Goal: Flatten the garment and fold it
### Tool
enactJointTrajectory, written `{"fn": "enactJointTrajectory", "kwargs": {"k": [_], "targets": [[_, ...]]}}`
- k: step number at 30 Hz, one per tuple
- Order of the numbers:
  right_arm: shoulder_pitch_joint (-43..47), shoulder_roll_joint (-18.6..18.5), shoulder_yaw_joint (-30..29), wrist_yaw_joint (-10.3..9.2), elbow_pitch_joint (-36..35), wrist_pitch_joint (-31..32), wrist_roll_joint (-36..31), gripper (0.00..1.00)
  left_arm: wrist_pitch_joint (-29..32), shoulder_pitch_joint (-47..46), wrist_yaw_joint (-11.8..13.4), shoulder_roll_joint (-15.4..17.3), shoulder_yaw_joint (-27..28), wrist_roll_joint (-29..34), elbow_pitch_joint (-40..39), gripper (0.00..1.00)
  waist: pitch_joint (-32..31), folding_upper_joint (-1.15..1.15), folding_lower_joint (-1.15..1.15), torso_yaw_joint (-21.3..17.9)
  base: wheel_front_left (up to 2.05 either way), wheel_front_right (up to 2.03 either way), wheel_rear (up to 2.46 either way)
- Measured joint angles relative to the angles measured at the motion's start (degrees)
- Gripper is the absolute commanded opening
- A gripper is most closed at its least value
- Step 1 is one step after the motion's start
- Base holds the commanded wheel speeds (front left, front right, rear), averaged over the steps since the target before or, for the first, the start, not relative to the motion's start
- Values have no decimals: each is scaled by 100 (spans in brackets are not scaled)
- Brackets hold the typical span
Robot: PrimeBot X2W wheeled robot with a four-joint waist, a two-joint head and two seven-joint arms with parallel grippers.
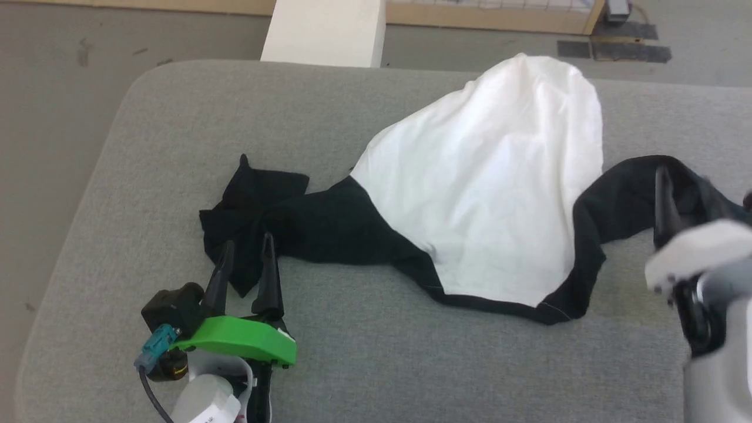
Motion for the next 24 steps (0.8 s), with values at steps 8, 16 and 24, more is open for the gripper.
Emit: {"fn": "enactJointTrajectory", "kwargs": {"k": [8, 16, 24], "targets": [[1101, -1, 480, 0, -985, 1526, 179, 100, 1, 103, 20, 2, -20, -2, -23, 100, -165, 0, 0, -215, 0, 0, 0], [1024, 8, 1449, 0, -1112, 3299, -287, 100, 9, 107, 19, 3, -113, -16, -23, 100, -132, 0, 0, -204, 0, 0, 0], [759, 8, 1362, 0, -854, 3575, -755, 0, 9, 102, 19, 8, -144, -58, -18, 100, -11, 0, 0, -14, 0, 0, 0]]}}
